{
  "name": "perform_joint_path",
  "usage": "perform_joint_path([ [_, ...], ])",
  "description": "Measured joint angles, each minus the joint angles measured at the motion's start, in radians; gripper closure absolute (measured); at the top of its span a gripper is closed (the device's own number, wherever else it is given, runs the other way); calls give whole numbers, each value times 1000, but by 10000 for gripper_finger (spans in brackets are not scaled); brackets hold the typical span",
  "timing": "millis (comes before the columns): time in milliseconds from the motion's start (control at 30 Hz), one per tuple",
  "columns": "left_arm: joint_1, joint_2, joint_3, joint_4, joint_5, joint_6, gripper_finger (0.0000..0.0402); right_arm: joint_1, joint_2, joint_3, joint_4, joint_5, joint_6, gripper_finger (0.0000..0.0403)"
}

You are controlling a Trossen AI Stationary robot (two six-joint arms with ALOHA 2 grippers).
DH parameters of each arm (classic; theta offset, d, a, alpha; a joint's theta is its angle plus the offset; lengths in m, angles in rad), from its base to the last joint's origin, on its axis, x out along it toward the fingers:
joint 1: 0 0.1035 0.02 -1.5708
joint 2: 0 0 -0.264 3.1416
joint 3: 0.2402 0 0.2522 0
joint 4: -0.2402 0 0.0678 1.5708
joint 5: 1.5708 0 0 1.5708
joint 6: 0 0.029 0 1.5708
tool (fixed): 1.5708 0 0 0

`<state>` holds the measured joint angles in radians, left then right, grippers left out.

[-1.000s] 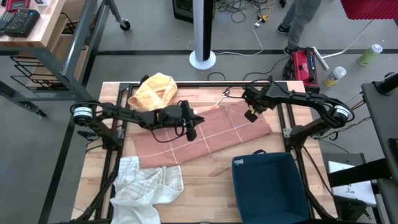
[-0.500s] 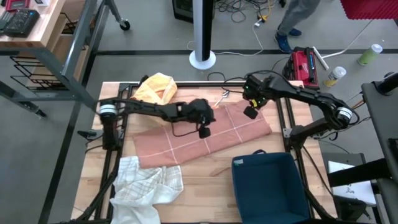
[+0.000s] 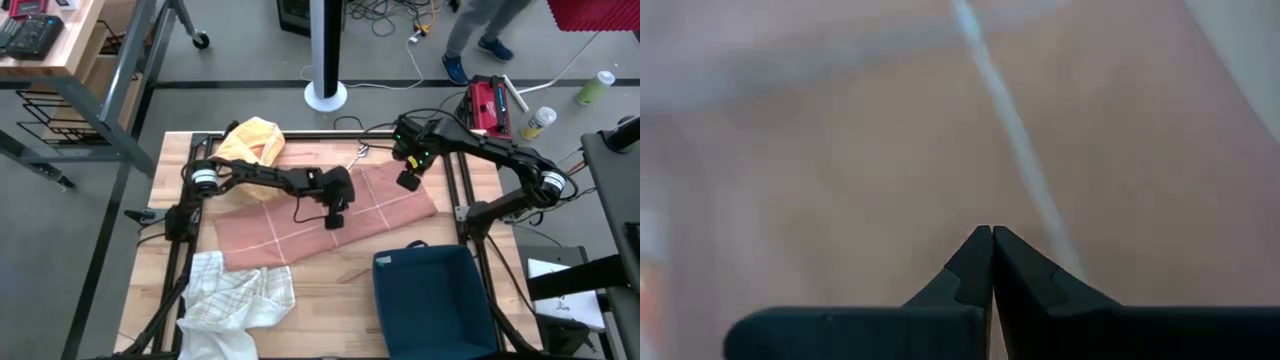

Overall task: Fold towel
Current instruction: Fold the brown towel

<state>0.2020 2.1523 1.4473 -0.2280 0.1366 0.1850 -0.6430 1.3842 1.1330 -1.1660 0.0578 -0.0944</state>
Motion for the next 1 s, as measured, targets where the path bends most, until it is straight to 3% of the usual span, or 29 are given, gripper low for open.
perform_joint_path([
  [500,-12,-18,-99,-116,162,-3,401,-27,45,-121,133,-32,57,403],
  [733,-14,-26,-109,-148,297,-1,401,-27,138,-83,179,-32,66,403],
  [867,-16,-32,-120,-153,304,-1,401,-23,208,-66,170,-29,57,401],
  [1000,-18,-33,-133,-144,304,-9,401,10,235,-33,99,39,31,382],
])
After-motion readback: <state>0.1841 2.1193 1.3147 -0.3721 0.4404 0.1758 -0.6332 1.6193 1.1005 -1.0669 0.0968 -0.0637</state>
